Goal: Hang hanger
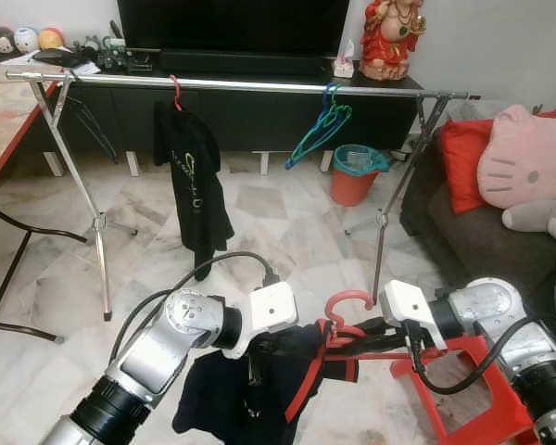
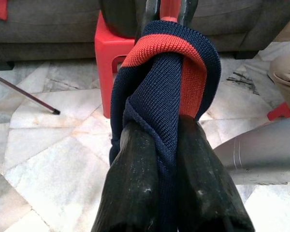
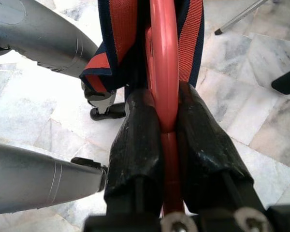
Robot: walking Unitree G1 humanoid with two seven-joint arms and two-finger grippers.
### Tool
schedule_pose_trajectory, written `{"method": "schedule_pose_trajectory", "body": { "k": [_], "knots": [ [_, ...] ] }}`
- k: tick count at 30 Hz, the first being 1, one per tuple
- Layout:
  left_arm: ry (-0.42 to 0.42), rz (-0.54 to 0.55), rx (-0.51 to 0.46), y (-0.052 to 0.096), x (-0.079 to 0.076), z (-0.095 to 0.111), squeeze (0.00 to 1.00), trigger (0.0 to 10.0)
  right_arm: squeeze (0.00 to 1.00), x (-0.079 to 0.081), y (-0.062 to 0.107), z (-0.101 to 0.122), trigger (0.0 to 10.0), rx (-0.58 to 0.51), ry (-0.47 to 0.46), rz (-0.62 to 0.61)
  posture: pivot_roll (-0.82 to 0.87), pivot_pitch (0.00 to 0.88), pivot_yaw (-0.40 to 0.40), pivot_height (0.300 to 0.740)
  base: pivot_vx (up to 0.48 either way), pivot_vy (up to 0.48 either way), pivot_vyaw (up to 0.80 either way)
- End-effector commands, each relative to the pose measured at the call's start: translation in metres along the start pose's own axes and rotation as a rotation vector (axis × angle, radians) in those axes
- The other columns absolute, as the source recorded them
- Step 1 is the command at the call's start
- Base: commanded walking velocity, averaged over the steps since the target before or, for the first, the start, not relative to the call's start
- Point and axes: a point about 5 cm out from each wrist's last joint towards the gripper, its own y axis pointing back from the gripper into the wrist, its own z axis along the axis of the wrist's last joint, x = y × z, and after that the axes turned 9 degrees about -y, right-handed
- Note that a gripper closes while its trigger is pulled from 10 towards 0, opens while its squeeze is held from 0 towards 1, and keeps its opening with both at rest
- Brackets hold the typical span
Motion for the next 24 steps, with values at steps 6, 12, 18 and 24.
{"method": "schedule_pose_trajectory", "body": {
  "k": [6, 12, 18, 24],
  "knots": [
    [-0.078, 0.02, -0.041, -0.0003, 0.0079, 0.018, 0.0, 10.0, 0.0, -0.0018, 0.0008, 0.0037, 0.0, -0.012, 0.006, -0.012, -0.01, 0.0, -0.128, 0.74, 0.0, 0.0, 0.0],
    [-0.066, 0.007, -0.046, 0.0002, 0.0083, 0.018, 1.0, 10.0, 0.0, -0.0017, 0.0002, 0.0038, 0.0, -0.02, 0.004, -0.018, -0.01, 0.0, -0.128, 0.74, 0.0, 0.0, 0.0],
    [-0.063, 0.003, -0.048, 0.0015, 0.0072, 0.0185, 1.0, 10.0, 0.0, -0.0001, -0.0027, 0.003, 0.0, -0.035, 0.0, -0.02, -0.01, 0.0, -0.127, 0.74, 0.0, 0.0, 0.0],
    [-0.079, 0.009, -0.025, 0.0093, 0.0107, 0.0187, 1.0, 10.0, 0.0, -0.0049, -0.0041, 0.0046, 0.0, -0.075, -0.005, -0.096, 0.0, 0.0, -0.127, 0.74, 0.0, 0.0, 0.0]
  ]
}}
